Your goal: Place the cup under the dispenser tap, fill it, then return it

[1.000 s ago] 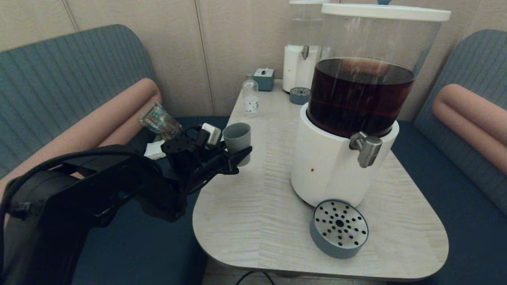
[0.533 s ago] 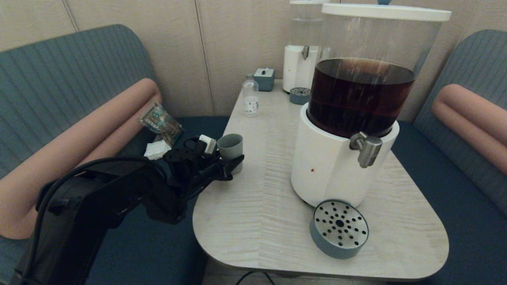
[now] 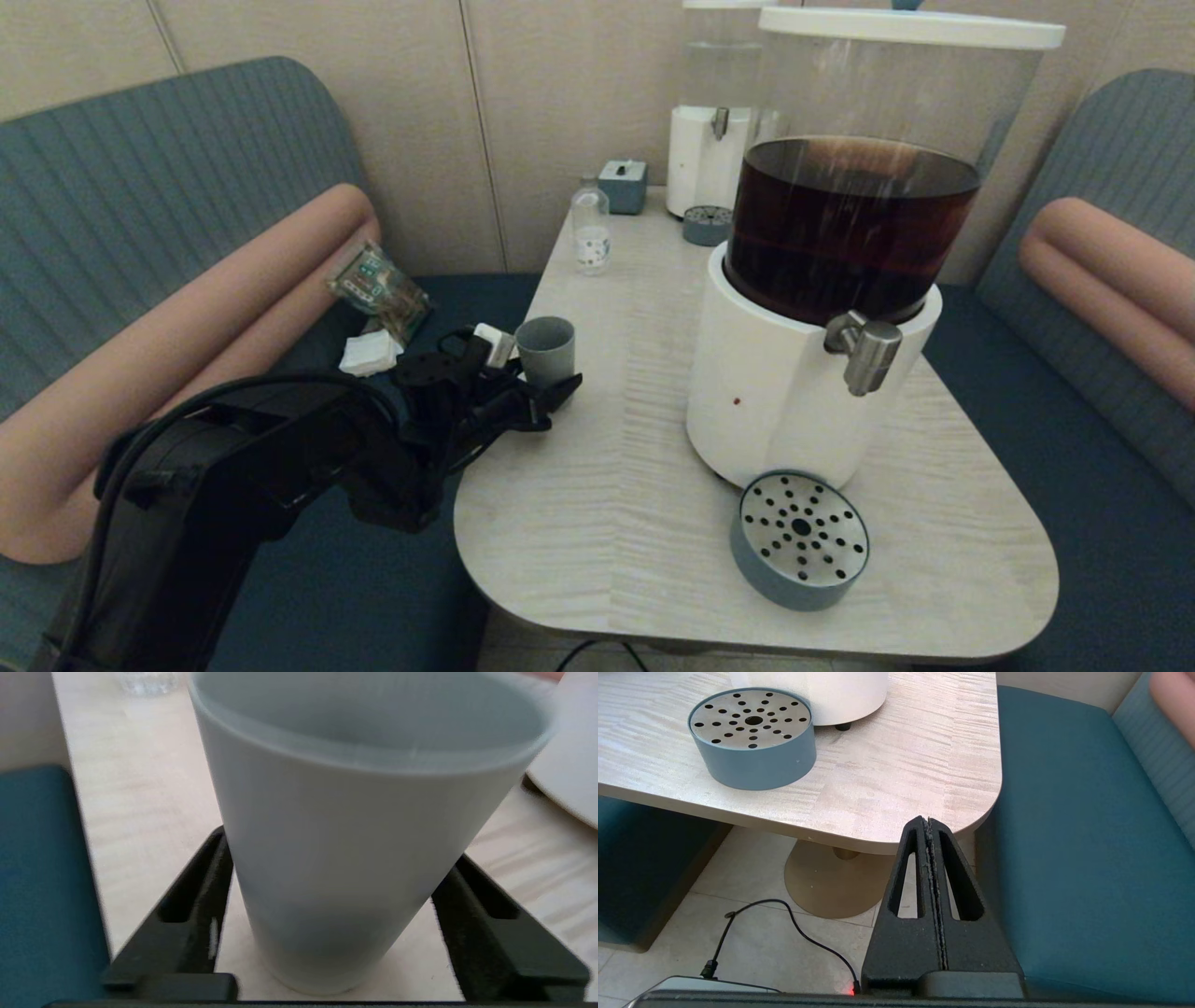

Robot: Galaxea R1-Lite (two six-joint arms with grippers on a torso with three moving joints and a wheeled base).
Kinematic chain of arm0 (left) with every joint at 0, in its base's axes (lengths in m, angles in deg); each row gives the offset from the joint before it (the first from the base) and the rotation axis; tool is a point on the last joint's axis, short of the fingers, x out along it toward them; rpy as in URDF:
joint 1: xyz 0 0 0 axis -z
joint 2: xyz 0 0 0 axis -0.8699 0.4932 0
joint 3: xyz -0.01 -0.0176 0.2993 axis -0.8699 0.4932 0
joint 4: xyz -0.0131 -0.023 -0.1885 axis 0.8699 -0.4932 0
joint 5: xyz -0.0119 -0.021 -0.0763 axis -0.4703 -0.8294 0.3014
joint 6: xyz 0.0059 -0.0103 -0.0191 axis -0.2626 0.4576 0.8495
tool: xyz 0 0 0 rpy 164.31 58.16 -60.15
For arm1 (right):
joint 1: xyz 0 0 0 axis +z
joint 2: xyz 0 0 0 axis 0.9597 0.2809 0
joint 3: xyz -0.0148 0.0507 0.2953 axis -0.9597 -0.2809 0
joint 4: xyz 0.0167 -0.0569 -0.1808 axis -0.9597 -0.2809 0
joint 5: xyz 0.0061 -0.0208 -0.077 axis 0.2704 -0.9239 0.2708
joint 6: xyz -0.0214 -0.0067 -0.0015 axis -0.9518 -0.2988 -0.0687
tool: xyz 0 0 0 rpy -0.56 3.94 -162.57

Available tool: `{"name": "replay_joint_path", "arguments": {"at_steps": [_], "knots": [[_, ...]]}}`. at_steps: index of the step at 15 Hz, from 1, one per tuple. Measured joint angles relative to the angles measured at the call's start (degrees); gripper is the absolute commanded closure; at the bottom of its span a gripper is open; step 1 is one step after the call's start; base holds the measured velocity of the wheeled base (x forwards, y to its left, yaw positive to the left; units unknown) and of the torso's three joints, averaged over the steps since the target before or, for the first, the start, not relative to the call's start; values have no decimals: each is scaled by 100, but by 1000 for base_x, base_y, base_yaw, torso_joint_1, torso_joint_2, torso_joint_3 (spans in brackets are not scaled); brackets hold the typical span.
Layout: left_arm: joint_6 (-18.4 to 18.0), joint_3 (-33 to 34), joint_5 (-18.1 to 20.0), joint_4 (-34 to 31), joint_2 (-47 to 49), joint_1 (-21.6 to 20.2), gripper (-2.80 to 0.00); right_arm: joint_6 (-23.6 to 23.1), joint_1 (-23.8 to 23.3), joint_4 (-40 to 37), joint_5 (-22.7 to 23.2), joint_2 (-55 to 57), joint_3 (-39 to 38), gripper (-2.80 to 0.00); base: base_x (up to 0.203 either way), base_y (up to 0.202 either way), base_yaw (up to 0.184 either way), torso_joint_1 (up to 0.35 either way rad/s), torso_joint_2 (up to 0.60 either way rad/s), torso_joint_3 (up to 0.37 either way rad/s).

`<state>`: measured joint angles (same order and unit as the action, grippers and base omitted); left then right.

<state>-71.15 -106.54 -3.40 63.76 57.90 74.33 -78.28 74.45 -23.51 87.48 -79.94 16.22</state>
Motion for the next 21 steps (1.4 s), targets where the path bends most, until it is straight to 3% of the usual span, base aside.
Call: {"name": "replay_joint_path", "arguments": {"at_steps": [5, 13, 21], "knots": [[0, 450, 51, 49, -224, 9, -280, -3, 0, 2, -3, 0, 0, 0, 0, 0, 0, 0, 0, 0], [-54, 2725, 102, 54, -1709, 9, -280, -2, 0, 5, -4, 0, 0, 0, 0, 0, 0, 0, 0, 0], [-45, 4136, 72, 177, -3228, 41, -280, 0, 0, 5, -4, 0, 0, 0, 0, 0, 0, 0, 0, 0]]}}
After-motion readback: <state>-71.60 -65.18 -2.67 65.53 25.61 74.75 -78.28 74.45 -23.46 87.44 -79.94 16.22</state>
